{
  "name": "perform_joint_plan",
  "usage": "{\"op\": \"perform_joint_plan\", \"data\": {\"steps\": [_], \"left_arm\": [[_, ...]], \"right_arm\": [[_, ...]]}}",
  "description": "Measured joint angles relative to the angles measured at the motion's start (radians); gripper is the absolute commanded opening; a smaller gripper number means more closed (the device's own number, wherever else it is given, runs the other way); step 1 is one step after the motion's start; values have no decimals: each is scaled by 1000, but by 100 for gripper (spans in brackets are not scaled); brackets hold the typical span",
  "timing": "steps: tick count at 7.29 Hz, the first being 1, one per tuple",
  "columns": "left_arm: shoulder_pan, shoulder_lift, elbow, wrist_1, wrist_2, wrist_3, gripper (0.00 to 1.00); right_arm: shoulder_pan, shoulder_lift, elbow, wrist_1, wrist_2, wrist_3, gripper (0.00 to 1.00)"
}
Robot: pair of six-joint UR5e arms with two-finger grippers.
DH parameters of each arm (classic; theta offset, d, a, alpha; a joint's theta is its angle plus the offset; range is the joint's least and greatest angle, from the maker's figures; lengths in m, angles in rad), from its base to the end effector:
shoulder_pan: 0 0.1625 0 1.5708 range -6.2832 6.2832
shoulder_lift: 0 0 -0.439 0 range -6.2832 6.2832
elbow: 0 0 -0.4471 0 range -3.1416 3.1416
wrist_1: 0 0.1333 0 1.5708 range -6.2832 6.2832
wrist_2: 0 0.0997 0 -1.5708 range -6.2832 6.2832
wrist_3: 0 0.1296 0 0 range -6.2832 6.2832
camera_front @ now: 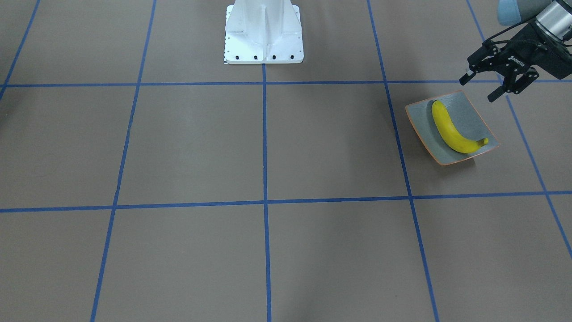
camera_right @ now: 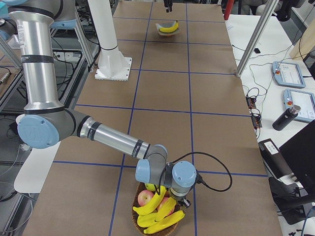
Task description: Transfer all bananas from basket to plate
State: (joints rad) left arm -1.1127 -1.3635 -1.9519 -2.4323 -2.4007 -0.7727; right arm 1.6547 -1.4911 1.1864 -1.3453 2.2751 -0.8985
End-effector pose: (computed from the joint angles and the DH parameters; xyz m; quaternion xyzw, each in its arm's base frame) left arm 0.1768 -0.4437 0.4737 0.1675 0.5475 0.0725 0.8167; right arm 0.0956 -0.5469 0.8406 0.1298 -0.3214 -0.3590 0.8666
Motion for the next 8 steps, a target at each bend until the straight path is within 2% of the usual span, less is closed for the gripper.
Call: {"op": "perform_joint_plan", "data": {"steps": [2, 3, 5, 8], "left_arm": [[0, 1, 1, 0, 0, -1, 100], [0, 0, 1, 0, 0, -6, 100], [1, -11, 4, 2, 0, -16, 100], [1, -22, 6, 4, 2, -24, 100]], "right_arm": [[18, 54, 103, -159, 1, 46, 0], [21, 73, 171, -214, 3, 125, 0], [-2, 103, 286, -243, 24, 381, 0], [-123, 166, 437, -237, 52, 852, 0]]}}
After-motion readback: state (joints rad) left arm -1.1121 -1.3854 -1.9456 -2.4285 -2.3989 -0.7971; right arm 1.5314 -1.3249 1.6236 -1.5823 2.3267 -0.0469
